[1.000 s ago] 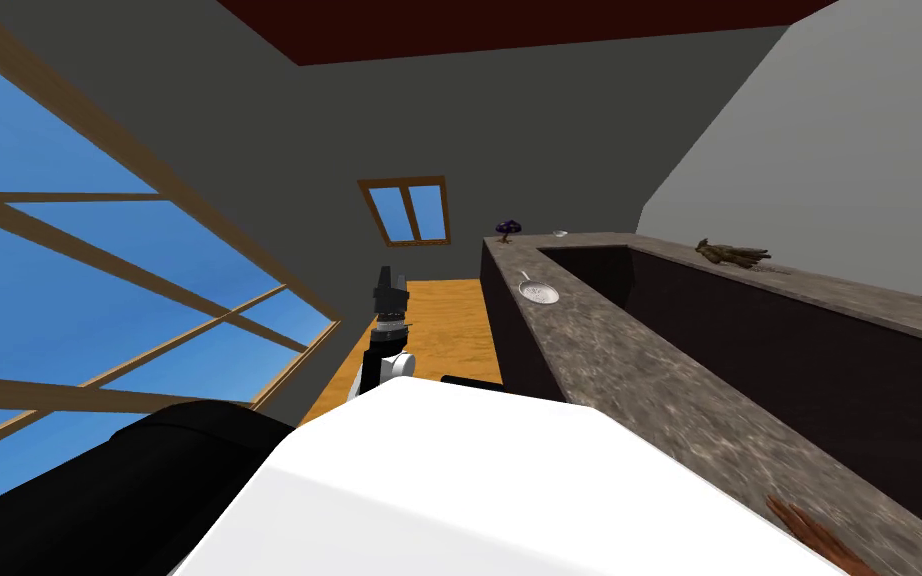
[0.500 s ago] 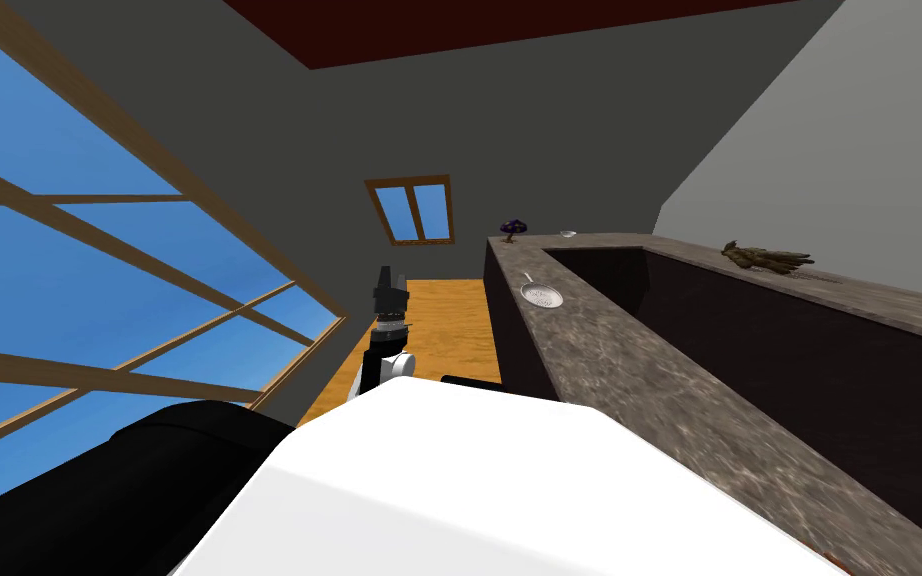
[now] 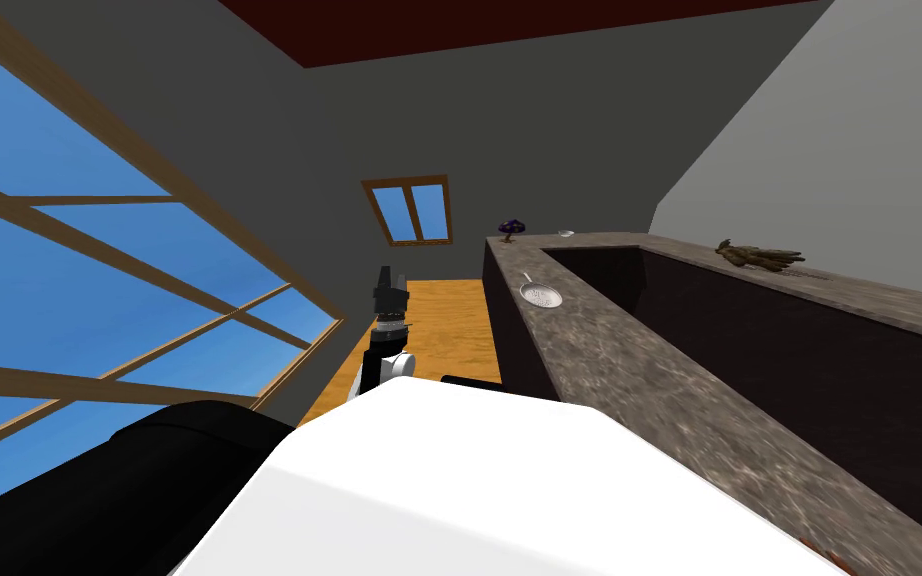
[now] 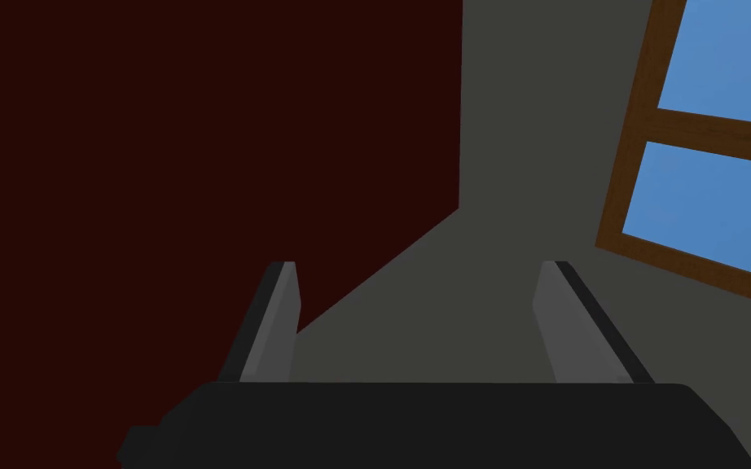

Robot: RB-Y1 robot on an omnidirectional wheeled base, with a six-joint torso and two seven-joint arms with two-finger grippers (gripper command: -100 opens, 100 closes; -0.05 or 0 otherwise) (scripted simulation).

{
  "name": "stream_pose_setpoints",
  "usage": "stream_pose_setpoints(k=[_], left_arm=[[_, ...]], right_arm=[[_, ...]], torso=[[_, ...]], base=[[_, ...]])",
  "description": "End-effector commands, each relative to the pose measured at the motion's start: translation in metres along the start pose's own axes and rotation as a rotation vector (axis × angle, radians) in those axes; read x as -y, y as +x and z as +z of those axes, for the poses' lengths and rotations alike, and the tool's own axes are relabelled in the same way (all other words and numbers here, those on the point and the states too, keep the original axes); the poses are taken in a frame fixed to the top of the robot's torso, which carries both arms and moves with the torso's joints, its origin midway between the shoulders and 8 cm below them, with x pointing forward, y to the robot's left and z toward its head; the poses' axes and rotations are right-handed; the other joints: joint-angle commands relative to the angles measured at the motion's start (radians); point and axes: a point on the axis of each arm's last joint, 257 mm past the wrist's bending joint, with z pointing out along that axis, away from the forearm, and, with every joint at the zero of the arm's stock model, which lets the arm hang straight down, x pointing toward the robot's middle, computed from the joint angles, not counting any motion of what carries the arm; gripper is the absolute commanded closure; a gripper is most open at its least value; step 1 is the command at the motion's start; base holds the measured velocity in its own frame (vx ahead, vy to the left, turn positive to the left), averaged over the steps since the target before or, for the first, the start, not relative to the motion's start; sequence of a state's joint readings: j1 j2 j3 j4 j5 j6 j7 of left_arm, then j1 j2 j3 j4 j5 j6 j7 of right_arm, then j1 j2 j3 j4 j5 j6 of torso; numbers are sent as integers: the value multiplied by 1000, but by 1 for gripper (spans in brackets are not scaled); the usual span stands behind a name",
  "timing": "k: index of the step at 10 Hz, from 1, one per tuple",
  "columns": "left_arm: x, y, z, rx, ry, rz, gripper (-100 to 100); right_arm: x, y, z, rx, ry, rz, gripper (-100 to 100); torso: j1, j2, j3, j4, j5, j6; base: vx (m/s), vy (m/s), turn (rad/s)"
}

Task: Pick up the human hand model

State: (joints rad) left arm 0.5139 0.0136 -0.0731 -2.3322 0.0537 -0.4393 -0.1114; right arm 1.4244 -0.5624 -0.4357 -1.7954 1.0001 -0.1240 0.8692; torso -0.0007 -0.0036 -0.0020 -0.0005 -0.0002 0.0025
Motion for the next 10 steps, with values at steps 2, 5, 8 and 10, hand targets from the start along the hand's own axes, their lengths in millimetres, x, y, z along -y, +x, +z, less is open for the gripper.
stream_pose_setpoints(k=[2, 5, 8, 10], left_arm=[[0, 0, 0, 0, 0, 0, 0], [0, 0, 0, 0, 0, 0, 0], [0, 0, 0, 0, 0, 0, 0], [0, 0, 0, 0, 0, 0, 0]], right_arm=[[0, 0, 0, 0, 0, 0, 100], [0, 0, 0, 0, 0, -1, 100], [-4, -2, -14, -7, -3, 5, 100], [-5, -3, -16, -8, -4, 6, 100]], torso=[[0, 0, 0, 0, 0, 0], [0, 1, 0, 0, 0, 0], [0, 1, 1, 0, 0, 0], [0, 2, 1, 0, 1, 0]], base=[[0, 0, 0], [0, 0, 0], [-10, -10, 30], [-13, -12, 20]])
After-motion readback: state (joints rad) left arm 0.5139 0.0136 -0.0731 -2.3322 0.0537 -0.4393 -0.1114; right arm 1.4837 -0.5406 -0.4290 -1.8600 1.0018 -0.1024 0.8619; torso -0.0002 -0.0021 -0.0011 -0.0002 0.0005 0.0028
